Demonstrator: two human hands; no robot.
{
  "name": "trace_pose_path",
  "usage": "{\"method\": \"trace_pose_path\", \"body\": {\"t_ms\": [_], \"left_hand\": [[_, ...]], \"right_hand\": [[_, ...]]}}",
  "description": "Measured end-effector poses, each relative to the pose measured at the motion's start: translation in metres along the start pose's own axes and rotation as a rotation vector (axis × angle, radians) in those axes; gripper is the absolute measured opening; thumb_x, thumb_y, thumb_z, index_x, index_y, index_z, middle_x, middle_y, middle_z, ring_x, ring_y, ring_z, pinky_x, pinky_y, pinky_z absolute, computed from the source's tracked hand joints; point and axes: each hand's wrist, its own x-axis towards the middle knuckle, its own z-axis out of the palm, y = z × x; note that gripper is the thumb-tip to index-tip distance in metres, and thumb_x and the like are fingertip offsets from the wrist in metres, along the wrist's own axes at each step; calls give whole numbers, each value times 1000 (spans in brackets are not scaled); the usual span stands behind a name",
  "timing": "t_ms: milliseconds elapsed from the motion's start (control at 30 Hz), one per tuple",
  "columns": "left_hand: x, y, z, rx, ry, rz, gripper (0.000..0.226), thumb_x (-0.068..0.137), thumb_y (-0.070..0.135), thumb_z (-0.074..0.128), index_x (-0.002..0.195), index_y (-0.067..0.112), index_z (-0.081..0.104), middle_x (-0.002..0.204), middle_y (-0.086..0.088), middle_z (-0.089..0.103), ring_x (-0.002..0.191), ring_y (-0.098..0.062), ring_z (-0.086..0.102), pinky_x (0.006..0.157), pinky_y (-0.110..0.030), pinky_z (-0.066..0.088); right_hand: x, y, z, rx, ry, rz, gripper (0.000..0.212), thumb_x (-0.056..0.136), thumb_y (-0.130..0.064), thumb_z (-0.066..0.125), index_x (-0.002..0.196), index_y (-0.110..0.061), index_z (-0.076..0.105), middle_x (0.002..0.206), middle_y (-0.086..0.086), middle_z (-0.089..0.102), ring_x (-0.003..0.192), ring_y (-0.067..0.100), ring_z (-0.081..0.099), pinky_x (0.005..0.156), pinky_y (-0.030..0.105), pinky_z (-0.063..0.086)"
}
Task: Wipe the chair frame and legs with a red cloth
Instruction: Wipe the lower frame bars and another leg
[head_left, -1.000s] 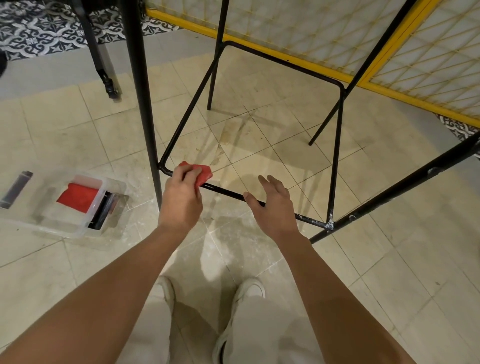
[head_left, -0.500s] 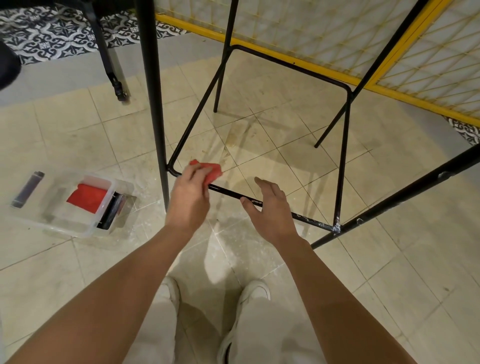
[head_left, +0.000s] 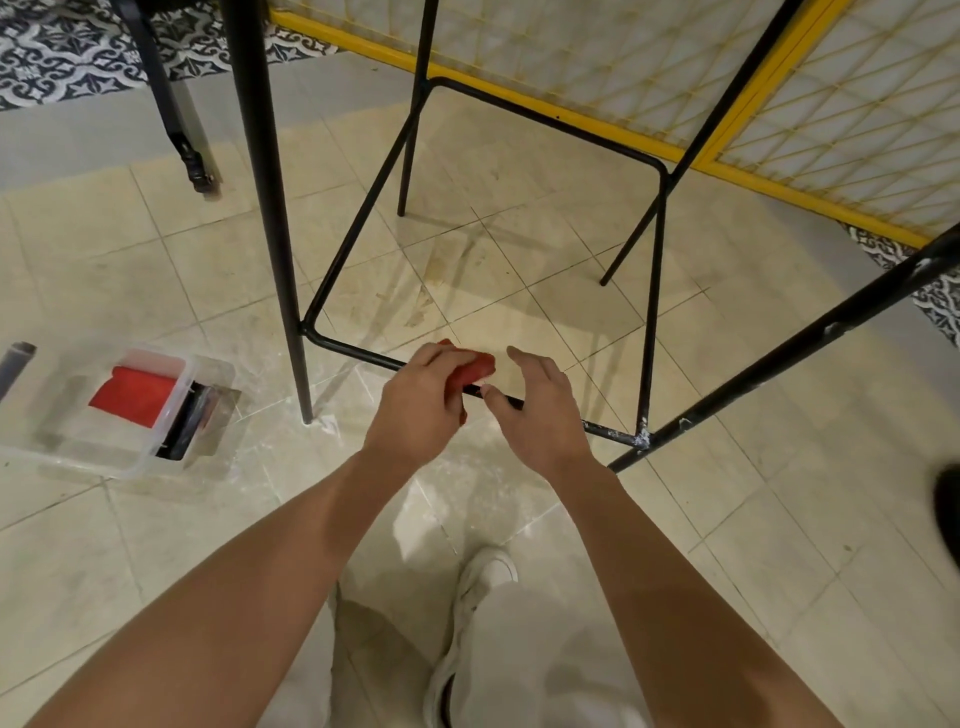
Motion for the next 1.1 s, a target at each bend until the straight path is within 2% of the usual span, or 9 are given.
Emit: {"method": "trace_pose_path", "body": {"t_ms": [167,233,333,633,800,867,933,1000,1100], "left_hand": [[2,2,3,0,125,-109,37,89,1,52,122,16,62,118,2,52,93,-20,63,83,-35,55],[-3,1,12,40,105,-92,36,89,-1,53,119,15,64,119,1,53,99,-18,61,89,-24,50],[-6,3,22,78,113,-122,37,87,-4,53,118,14,64,123,0,51,104,-13,56,85,-7,33],[-10,7,29,158,87,-123,47,82,-8,54,125,11,57,131,-6,46,113,-21,54,90,-17,33],[-12,22,39,99,-61,-44,47,86,0,55,130,15,54,133,-4,47,103,-24,61,86,-27,46],[-11,26,41,45,-136,-47,47,89,4,54,134,17,51,134,-1,46,95,-26,64,77,-32,52],[-10,26,38,23,-104,-49,45,90,5,53,134,16,52,133,-1,48,94,-25,65,78,-34,55],[-9,22,32,70,12,-46,44,89,4,54,131,13,54,130,-3,51,100,-21,63,91,-27,49],[-11,15,27,169,26,-70,44,89,2,53,132,14,53,132,-3,49,107,-20,59,91,-20,41]], "right_hand": [[-4,14,-15,-9,59,66,55,93,-32,53,143,-16,35,145,4,38,135,21,31,108,33,27],[-7,20,-18,-21,56,78,55,93,-32,53,143,-17,36,144,4,39,134,22,32,108,34,28],[-11,26,-21,-24,42,93,55,94,-33,53,143,-17,36,144,4,39,134,21,32,109,35,29],[-30,40,-22,-2,11,99,53,94,-32,53,142,-18,37,144,2,38,135,19,30,110,29,25],[-33,44,-21,-7,-6,111,54,94,-33,52,143,-17,35,144,2,37,136,19,29,112,32,26],[-32,43,-20,5,14,111,54,94,-32,52,143,-16,35,144,3,38,136,21,30,112,34,28],[-30,42,-20,10,26,102,55,94,-32,52,144,-15,35,145,3,38,135,22,30,111,36,29],[-28,42,-21,10,33,90,55,95,-32,52,144,-15,34,146,4,37,135,22,30,111,38,29],[-27,42,-22,14,35,85,55,95,-33,51,144,-16,33,146,4,37,135,22,30,111,38,29]]}}
